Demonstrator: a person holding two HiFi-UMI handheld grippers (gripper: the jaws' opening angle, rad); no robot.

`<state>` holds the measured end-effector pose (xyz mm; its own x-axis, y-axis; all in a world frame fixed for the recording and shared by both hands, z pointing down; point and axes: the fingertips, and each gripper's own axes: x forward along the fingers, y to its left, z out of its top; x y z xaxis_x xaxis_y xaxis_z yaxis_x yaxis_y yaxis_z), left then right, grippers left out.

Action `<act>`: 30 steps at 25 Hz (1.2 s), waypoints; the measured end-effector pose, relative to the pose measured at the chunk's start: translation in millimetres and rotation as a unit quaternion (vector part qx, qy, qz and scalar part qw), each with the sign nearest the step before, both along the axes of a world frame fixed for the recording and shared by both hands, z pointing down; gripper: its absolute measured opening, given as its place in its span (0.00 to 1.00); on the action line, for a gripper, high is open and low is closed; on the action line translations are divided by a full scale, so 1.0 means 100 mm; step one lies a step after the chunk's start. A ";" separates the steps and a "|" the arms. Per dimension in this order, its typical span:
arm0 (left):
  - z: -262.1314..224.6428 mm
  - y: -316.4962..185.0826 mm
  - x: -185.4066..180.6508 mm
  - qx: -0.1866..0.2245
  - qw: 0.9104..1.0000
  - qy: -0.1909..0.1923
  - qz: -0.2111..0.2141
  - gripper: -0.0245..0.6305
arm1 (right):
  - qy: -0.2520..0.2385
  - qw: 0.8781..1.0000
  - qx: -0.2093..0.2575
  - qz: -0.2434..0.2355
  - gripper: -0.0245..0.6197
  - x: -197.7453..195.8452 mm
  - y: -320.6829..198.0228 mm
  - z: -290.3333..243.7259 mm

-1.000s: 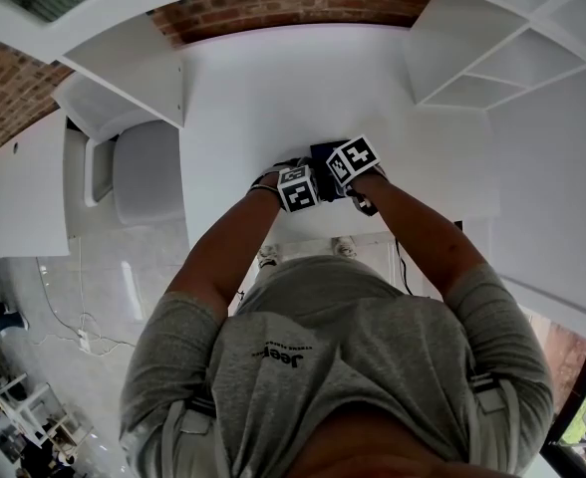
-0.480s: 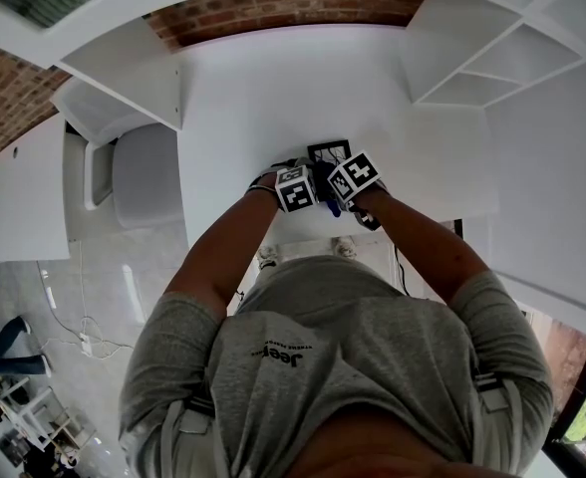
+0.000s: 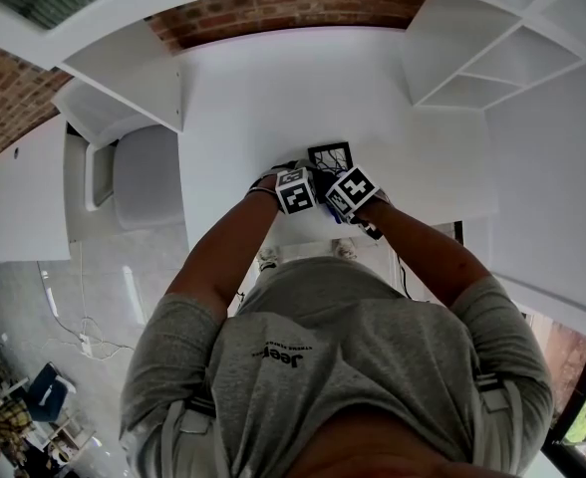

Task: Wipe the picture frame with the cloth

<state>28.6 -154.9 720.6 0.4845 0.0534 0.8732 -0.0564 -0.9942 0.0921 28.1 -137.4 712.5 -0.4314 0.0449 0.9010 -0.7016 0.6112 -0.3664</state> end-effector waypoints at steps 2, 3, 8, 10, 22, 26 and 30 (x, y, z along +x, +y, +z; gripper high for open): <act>0.01 0.00 -0.01 -0.001 1.000 -0.001 0.001 0.50 | 0.000 1.000 0.000 -0.004 0.12 0.00 0.03 0.00; 0.01 0.01 -0.01 -0.001 1.000 -0.001 0.001 0.50 | -0.001 1.000 -0.002 -0.005 0.12 -0.01 0.05 -0.01; 0.01 0.00 -0.01 0.000 1.000 -0.002 0.001 0.50 | -0.014 1.000 -0.012 0.007 0.12 0.01 0.12 -0.03; 0.01 0.01 -0.01 -0.001 1.000 -0.001 0.001 0.50 | -0.020 1.000 -0.016 0.015 0.12 0.02 0.15 -0.03; 0.00 0.01 -0.02 -0.001 1.000 -0.004 -0.001 0.50 | -0.032 0.997 -0.060 0.024 0.12 0.12 0.44 0.00; 0.00 0.01 -0.02 0.001 1.000 -0.004 -0.002 0.50 | -0.040 0.996 -0.073 0.026 0.12 0.16 0.54 0.00; 0.01 0.00 -0.02 0.003 1.000 -0.003 -0.003 0.50 | -0.053 0.996 -0.067 0.036 0.12 0.19 0.55 -0.02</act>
